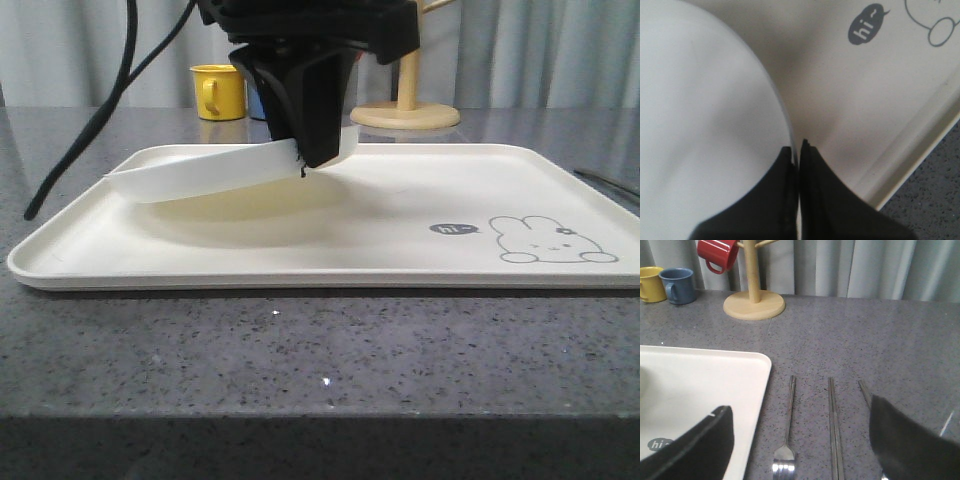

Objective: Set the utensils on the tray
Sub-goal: 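Carry the plate over the tray and lower it onto the tray, then open the left gripper and withdraw it from the plate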

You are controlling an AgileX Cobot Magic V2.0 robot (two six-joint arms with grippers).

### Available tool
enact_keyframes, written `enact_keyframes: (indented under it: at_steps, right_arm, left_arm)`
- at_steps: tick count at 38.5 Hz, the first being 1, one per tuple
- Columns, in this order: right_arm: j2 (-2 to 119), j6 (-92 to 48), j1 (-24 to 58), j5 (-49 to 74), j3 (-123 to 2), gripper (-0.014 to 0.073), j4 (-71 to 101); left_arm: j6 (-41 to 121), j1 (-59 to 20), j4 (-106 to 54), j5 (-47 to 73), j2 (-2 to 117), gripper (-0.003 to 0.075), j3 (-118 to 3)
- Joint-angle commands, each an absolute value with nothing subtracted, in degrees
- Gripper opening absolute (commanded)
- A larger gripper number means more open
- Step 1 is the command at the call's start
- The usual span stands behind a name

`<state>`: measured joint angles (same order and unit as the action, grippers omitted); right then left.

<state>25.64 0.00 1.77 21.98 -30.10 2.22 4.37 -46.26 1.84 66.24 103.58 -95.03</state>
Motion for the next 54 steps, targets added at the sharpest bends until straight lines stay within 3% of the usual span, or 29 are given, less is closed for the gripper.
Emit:
enact_keyframes:
  at_steps: [1,13,24,26,31,41,54]
  right_arm:
    - [26.2,0.0,1.5,17.4,-32.2,0.0581,2.2]
    - [26.2,0.0,1.5,17.4,-32.2,0.0581,2.2]
    - [26.2,0.0,1.5,17.4,-32.2,0.0581,2.2]
    - [26.2,0.0,1.5,17.4,-32.2,0.0581,2.2]
    - [26.2,0.0,1.5,17.4,-32.2,0.0581,2.2]
    - [26.2,0.0,1.5,17.4,-32.2,0.0581,2.2]
    - [26.2,0.0,1.5,17.4,-32.2,0.0581,2.2]
  left_arm:
    - [3.8,-46.7,1.3,66.3,102.1,-0.0018,-97.0]
    - [3.8,-46.7,0.0,68.8,103.9,-0.0007,-97.0]
    - [2.7,-46.7,-1.0,66.9,103.5,0.0288,-97.4]
    - [2.6,-46.7,-2.6,65.4,102.7,0.0305,-98.0]
    - [2.6,-46.7,-3.8,60.2,99.2,0.0266,-98.6]
    - [2.7,-40.9,-1.0,60.4,92.2,-0.0007,-96.6]
    - [2.7,-25.0,-3.0,52.2,76.9,-0.0018,-78.6]
